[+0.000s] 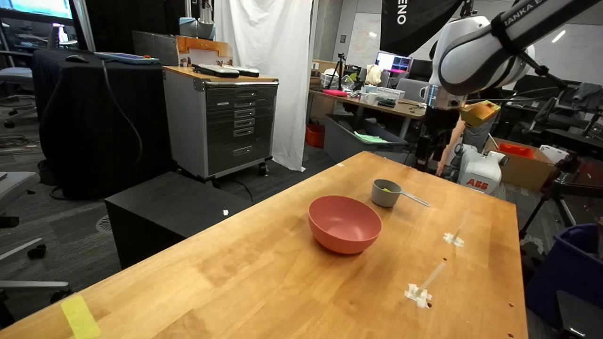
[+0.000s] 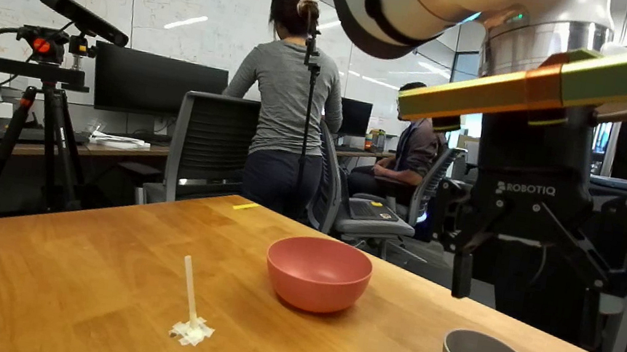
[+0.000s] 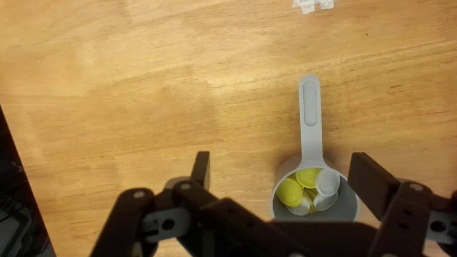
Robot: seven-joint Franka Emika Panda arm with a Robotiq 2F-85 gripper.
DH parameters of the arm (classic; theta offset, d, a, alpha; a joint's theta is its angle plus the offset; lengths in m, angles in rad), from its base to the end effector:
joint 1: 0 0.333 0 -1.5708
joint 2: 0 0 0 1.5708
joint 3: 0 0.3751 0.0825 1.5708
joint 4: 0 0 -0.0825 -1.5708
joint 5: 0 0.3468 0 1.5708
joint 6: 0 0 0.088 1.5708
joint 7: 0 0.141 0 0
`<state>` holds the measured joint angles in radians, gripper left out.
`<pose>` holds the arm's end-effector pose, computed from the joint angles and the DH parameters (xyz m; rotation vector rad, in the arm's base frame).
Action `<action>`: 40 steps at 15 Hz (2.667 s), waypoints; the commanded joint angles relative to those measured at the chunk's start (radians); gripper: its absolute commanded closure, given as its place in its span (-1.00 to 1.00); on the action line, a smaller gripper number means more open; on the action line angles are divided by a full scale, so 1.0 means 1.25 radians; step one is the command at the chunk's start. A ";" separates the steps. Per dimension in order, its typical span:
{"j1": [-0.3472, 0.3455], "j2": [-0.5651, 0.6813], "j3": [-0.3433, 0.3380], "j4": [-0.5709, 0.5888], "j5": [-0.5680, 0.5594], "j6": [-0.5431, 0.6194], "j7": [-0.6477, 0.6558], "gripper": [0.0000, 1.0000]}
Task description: Pour the contents of the grey pot in the peach bowl
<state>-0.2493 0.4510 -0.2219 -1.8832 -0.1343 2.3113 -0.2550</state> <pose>0.5647 -0.2807 0.3185 2.9586 -0.1536 -0.1243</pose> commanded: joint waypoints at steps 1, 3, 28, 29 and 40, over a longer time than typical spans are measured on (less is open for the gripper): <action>-0.015 -0.019 0.007 -0.073 -0.036 0.076 -0.032 -1.00; -0.017 -0.018 0.005 -0.105 -0.050 0.109 -0.040 -1.00; -0.043 0.071 0.062 -0.076 -0.009 0.199 -0.065 -1.00; -0.043 0.076 0.062 -0.071 -0.009 0.199 -0.064 -1.00; -0.038 0.124 0.054 -0.042 -0.023 0.197 -0.055 -0.22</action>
<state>-0.2879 0.5841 -0.1593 -1.9710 -0.1658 2.5655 -0.3215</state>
